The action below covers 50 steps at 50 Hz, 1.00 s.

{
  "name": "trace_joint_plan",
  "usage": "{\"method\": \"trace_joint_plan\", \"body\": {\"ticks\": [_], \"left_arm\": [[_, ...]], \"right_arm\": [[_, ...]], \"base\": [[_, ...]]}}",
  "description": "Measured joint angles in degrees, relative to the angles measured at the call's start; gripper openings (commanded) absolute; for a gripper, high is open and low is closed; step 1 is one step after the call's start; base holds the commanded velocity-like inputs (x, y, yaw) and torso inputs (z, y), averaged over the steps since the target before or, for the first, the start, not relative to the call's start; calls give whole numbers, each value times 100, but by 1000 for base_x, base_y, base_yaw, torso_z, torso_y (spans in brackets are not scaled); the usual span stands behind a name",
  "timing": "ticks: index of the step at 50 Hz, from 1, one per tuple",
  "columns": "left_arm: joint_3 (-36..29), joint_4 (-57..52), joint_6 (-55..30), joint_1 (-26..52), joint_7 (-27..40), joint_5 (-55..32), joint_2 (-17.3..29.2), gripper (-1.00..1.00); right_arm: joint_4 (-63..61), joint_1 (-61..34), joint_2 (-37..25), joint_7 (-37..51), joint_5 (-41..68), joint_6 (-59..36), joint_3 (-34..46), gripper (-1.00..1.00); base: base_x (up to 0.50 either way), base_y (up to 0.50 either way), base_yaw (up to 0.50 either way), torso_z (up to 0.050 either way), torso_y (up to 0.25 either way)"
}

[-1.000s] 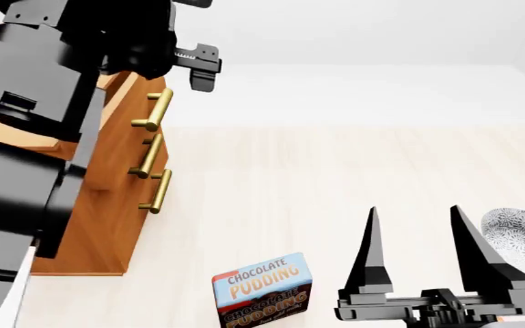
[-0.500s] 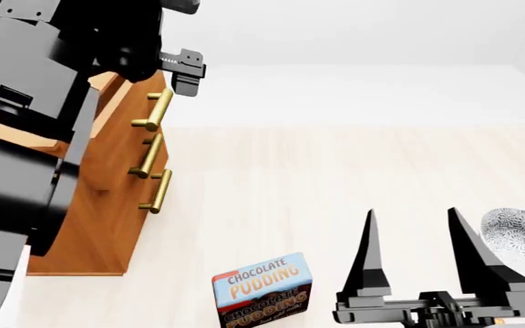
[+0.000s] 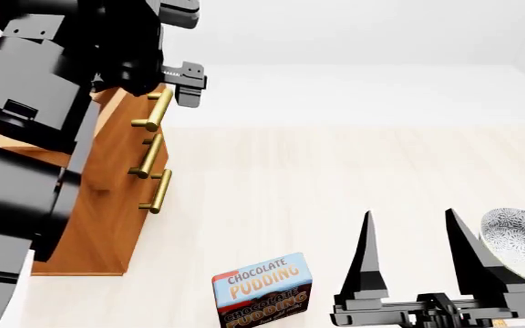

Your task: Put the butter at the back in the top drawer of the cabinet and close it.

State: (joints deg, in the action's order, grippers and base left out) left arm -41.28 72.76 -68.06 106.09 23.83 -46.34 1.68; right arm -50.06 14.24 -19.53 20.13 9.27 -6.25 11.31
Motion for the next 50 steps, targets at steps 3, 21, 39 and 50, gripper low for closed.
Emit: {"method": "trace_joint_plan", "body": {"ticks": [3, 21, 39, 50], "left_arm": [[5, 41, 30, -24, -29, 18, -2, 100], [90, 161, 146, -117, -112, 336, -4, 100], [380, 189, 224, -292, -99, 799, 38, 100], [692, 200, 279, -475, -177, 1136, 74, 100]], "right_arm": [[-5, -3, -11, 10, -1, -6, 9, 100], [18, -33, -70, 62, 23, -5, 44, 100], [76, -34, -104, 108, 35, 54, 94, 100], [115, -53, -117, 135, 28, 68, 142, 100]], "base": [[0, 0, 0, 0, 0], [0, 0, 0, 0, 0], [0, 0, 0, 0, 0], [0, 0, 0, 0, 0]]}}
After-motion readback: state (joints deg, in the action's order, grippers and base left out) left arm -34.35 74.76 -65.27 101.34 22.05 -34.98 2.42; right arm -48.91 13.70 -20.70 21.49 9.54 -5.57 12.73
